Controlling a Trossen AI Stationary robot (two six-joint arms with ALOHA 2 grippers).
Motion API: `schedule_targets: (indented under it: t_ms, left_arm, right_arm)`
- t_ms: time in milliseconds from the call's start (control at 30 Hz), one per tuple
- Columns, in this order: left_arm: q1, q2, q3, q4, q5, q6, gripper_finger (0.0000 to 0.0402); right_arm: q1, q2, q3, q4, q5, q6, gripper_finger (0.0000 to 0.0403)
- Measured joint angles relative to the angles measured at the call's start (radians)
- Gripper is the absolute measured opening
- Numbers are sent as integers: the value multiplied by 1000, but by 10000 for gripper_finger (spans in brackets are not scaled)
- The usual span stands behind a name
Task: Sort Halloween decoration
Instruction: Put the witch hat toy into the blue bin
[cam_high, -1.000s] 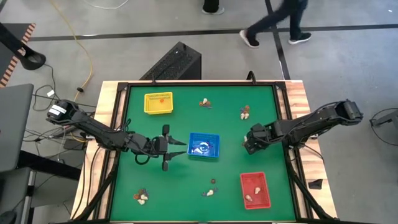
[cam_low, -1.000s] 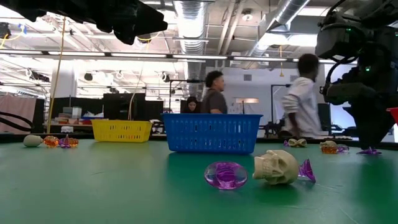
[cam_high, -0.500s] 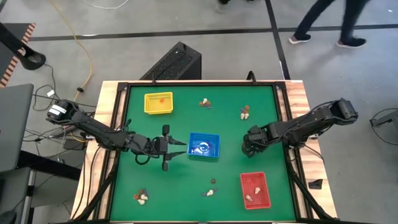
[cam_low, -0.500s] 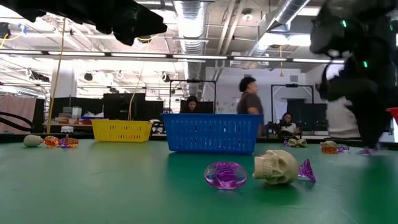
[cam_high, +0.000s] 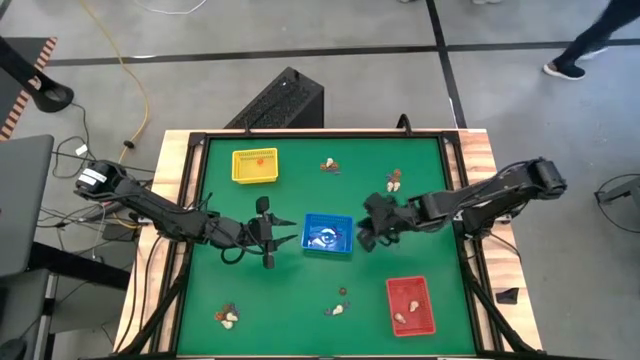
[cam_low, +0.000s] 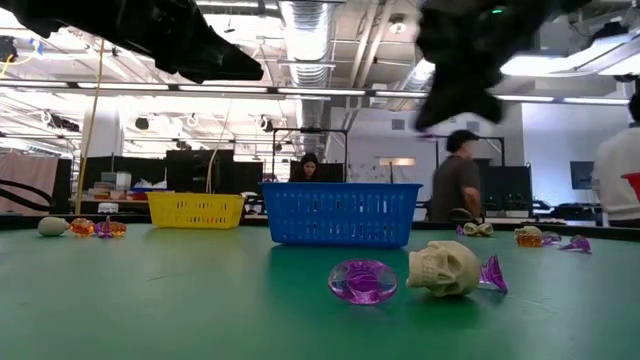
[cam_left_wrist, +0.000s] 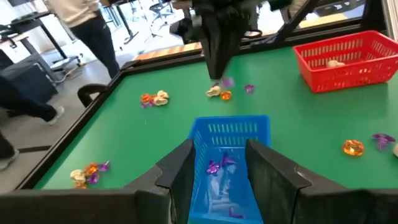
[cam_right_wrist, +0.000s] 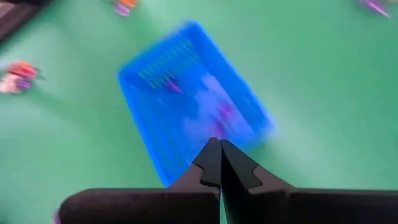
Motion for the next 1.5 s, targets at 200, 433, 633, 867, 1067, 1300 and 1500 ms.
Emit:
schedule_targets:
  t_ms: [200,433,633,867,1067,1300,1500]
  left_arm:
    - [1,0,0,-6,-21,11,132]
    - [1,-55,0,-190,-88,-73,132]
    - [2,-112,0,-337,-132,-173,132]
    - [2,-95,0,-423,-15,-322,132]
    - [-43,-89,0,-417,372,-457,132]
    - [-230,-89,0,-498,514,-835,132]
    - [-414,-89,0,-602,443,-1101,132]
  right_arm:
    - [-21,235,114,125,-12,-136,36]
    - [-37,354,283,-20,-11,-226,93]
    - [-40,337,324,-113,-12,-231,130]
    - [18,223,328,-291,-29,-204,152]
    - [145,198,328,-303,129,-257,148]
    - [188,208,327,-229,223,-388,146]
    - [133,207,327,-132,212,-491,146]
